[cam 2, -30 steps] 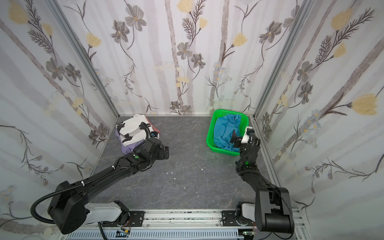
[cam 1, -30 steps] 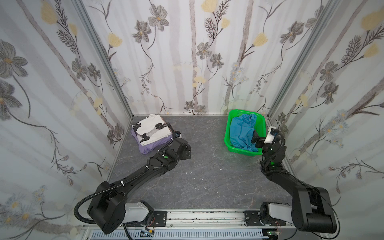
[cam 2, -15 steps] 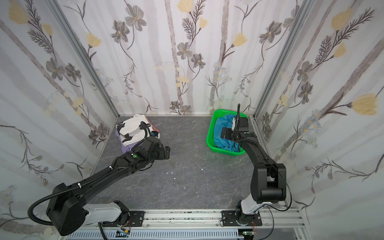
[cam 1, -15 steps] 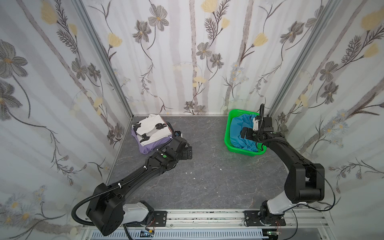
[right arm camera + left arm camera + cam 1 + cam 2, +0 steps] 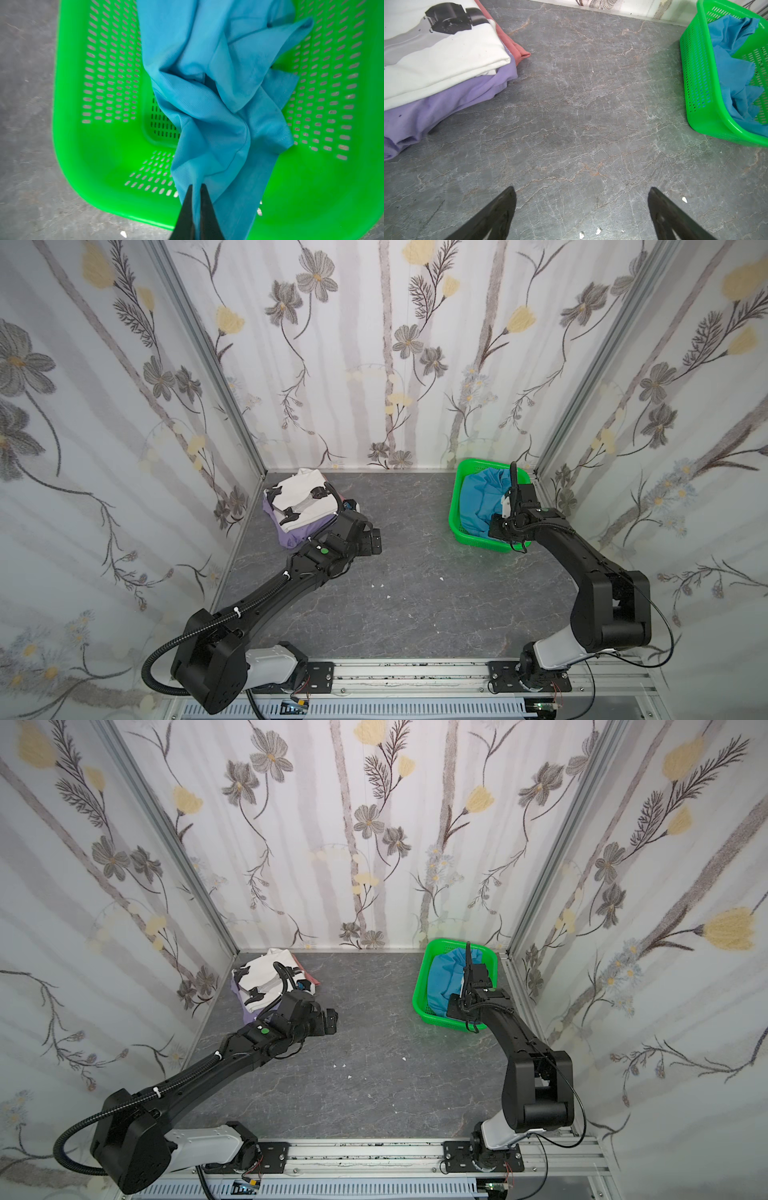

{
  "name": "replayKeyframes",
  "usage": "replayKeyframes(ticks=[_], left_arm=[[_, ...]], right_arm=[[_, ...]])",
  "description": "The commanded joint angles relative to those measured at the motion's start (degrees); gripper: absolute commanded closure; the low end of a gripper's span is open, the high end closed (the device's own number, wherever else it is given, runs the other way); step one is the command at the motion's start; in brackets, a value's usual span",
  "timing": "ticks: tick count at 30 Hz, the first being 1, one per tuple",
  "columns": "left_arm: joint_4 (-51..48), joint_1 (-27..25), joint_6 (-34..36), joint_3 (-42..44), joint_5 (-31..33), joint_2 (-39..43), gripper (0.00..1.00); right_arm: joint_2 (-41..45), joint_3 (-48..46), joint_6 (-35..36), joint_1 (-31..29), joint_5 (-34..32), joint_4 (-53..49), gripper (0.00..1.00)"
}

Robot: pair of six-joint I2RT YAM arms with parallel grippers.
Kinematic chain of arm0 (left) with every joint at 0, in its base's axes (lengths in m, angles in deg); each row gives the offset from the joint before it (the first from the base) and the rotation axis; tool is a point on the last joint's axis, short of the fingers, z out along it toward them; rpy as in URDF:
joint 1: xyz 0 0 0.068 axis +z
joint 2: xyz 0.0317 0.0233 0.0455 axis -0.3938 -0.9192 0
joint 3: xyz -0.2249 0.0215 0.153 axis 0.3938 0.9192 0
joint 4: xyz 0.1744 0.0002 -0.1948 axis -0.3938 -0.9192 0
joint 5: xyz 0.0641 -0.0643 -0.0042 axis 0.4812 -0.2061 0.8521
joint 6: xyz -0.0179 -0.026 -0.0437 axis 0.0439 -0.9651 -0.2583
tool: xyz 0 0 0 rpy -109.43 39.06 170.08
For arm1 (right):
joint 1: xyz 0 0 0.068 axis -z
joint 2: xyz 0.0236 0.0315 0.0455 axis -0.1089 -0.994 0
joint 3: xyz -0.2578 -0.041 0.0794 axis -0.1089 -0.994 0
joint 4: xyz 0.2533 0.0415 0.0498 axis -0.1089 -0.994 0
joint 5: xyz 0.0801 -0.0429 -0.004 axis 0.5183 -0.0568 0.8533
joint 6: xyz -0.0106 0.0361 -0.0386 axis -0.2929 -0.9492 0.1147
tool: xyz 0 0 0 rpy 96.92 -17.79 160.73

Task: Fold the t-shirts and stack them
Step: 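Grasp the turquoise shirt with the right gripper and lift it out of the basket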

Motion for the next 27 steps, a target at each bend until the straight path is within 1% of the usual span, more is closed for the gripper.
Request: replayKeyframes(ticks=[1, 6, 8, 12, 14, 16, 17, 19, 20, 22, 23, 25, 27], left_arm=[[1.09, 0.57, -1.14, -0.63, -0.98, 0.36, 0.00], [-1.36, 3.90, -3.11, -4.17, -5.39, 2.29, 0.00], [-3.94, 5.58, -3.48, -7.05, -6.31, 2.48, 0.00], [-8.97, 9.43, -2.44, -13.16, -7.80, 3.48, 0.00], [-9.96, 11.78, -1.85, -14.95, -10.56, 4.58, 0.00], [-9.14, 13.62, 0.66, -16.15, -17.18, 5.97, 0.00], [-9.43, 13.99, 1.82, -17.00, -19.14, 6.47, 0.00], [-10.05, 14.69, 3.27, -18.22, -22.20, 8.25, 0.00], [-9.97, 15.07, 3.41, -18.24, -22.93, 9.13, 0.00], [-10.76, 16.61, 2.49, -18.36, -21.72, 11.05, 0.00], [-11.54, 17.51, 1.76, -18.56, -20.91, 11.46, 0.00], [-13.65, 19.21, 1.15, -19.09, -20.06, 11.71, 0.00], [-14.54, 19.80, 1.60, -19.05, -19.83, 11.62, 0.00]], right_arm=[[2.73, 7.66, 0.72, -0.95, -3.24, -1.18, 1.00], [2.70, 26.70, 6.18, -5.13, -1.27, -5.46, 1.00], [1.56, 34.49, 7.81, -8.24, -0.65, -6.10, 1.00], [-4.29, 55.24, 9.90, -15.86, 1.69, -9.56, 1.00], [-8.06, 66.88, 10.72, -19.75, 3.71, -10.95, 1.00], [-11.09, 76.81, 11.15, -24.01, 8.14, -9.85, 1.00], [-11.16, 78.14, 11.19, -25.67, 10.76, -7.95, 1.00], [-9.65, 77.47, 10.12, -29.20, 16.48, -1.41, 1.00], [-9.29, 77.37, 9.34, -30.34, 18.84, 0.36, 1.00], [-8.59, 77.20, 7.72, -32.35, 23.22, 2.56, 1.00], [-8.31, 76.96, 7.64, -33.08, 24.00, 2.60, 1.00], [-6.80, 74.36, 8.12, -34.50, 23.06, 1.99, 1.00], [-3.76, 67.44, 8.08, -34.69, 20.35, 2.53, 1.00]])
